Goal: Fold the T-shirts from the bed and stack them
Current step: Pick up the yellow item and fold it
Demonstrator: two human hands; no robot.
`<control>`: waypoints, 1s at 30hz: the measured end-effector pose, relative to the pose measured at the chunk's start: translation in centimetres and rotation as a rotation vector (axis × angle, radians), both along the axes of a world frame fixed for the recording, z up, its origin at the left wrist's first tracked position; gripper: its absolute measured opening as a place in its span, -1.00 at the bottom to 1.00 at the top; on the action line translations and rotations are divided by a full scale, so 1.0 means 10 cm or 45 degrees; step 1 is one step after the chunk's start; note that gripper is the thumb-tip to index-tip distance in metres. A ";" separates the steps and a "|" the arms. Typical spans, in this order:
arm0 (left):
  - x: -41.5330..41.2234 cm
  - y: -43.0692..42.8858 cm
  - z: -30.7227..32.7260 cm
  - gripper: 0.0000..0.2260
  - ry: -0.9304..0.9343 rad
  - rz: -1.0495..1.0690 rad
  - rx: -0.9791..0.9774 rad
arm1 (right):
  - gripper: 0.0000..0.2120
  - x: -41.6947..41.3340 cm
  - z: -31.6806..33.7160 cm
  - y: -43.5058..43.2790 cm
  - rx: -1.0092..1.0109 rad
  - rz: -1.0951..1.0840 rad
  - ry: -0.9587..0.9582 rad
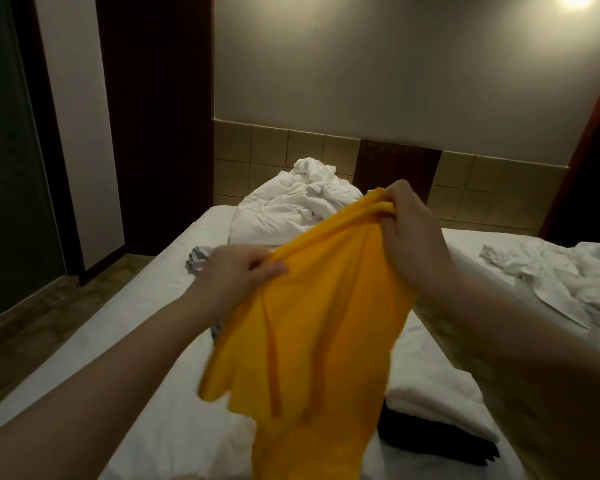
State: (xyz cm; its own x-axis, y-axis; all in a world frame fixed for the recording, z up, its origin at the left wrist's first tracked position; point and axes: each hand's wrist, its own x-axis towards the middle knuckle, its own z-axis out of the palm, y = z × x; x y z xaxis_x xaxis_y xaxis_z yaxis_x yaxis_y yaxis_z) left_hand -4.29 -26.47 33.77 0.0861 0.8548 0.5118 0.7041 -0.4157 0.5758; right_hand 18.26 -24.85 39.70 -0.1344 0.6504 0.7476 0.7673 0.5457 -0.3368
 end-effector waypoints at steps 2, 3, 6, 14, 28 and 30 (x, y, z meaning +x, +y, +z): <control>0.04 0.06 -0.17 -0.66 0.014 -0.073 -0.239 | -0.85 0.01 0.02 0.04 0.009 -0.008 -0.139; 0.06 0.08 -0.22 -0.66 0.027 -0.071 -0.254 | -0.84 0.02 0.04 0.05 0.030 -0.013 -0.198; 0.10 0.14 -0.29 -0.70 -0.079 -0.042 -0.158 | -0.82 0.01 0.13 0.08 0.101 -0.024 -0.314; 0.36 0.19 -0.61 -0.81 -0.262 -0.088 -0.310 | -0.81 -0.01 0.26 0.11 0.088 0.051 -0.311; -0.04 0.40 1.15 -0.78 -0.346 0.206 0.613 | -0.84 0.47 1.36 0.31 0.497 -0.119 0.209; 0.03 0.46 1.32 -0.80 -0.072 0.100 0.508 | -0.82 0.35 1.42 0.32 0.496 -0.190 0.071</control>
